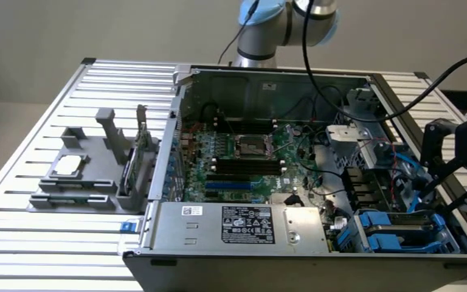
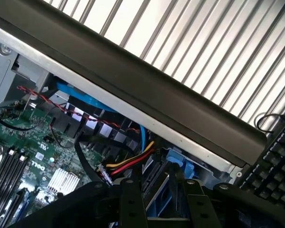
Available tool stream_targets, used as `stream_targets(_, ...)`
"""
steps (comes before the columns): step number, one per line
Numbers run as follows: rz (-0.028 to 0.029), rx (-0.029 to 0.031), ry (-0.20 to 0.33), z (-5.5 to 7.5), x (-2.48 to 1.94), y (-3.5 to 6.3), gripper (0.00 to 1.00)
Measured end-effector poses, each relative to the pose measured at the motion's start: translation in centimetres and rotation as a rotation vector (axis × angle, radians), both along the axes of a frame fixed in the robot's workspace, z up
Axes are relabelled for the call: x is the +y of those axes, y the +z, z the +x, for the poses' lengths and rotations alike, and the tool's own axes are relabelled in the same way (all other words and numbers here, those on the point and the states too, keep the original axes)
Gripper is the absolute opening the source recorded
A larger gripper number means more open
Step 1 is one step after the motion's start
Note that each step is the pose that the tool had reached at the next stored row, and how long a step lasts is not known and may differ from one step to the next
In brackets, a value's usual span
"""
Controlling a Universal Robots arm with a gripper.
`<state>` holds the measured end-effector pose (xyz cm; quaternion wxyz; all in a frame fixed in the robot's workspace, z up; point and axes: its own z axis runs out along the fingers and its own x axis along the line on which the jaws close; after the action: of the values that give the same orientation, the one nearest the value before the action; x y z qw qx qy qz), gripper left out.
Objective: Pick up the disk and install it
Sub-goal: 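Insert the first disk wire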
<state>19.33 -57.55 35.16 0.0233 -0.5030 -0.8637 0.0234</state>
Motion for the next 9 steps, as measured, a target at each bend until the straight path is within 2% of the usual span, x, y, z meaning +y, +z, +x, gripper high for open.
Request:
stream_targets(3,0.0065,0.0036,0.0,0.53,0.0,-0.17,0.37)
stream_targets(5,0.0096,0.0107,0.0,0.67,0.0,-0.28,0.37)
stream_targets(9,0.0107,0.0405,0.0,0.69,0.0,-0.42,0.37)
